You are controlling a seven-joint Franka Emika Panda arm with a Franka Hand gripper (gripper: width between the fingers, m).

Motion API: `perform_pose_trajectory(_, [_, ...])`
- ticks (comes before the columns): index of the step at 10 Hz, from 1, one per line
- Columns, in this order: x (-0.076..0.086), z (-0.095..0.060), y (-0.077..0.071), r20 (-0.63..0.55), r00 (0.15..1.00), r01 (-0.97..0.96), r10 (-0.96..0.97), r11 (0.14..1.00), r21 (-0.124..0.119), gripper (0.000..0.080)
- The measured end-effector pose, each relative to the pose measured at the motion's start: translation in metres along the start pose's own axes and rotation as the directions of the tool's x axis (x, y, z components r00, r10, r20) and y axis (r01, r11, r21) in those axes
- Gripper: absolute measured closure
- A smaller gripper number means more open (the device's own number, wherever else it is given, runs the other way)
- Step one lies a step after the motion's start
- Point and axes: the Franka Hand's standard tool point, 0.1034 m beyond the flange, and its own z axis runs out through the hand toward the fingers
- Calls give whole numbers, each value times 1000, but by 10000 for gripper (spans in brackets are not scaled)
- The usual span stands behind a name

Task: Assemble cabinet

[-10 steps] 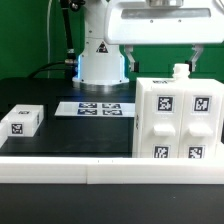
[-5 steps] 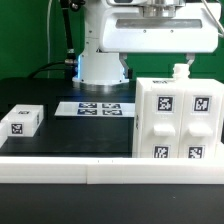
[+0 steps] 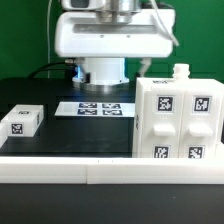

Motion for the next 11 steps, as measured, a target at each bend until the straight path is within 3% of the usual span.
perform_pose_trajectory(2, [-14, 10, 56, 19, 999, -33, 33, 999, -12, 2])
perform_pose_trajectory(3, [-17, 13, 72, 23, 999, -43, 43, 999, -16, 2])
perform_pose_trajectory(8, [-26, 14, 103, 30, 999, -20, 21, 999, -25, 2])
perform_pose_trajectory(10, [-40, 24, 131, 41, 999, -3, 4, 999, -36, 2])
perform_pose_trajectory(11, [-47, 29, 139, 54, 998, -13, 15, 999, -35, 2])
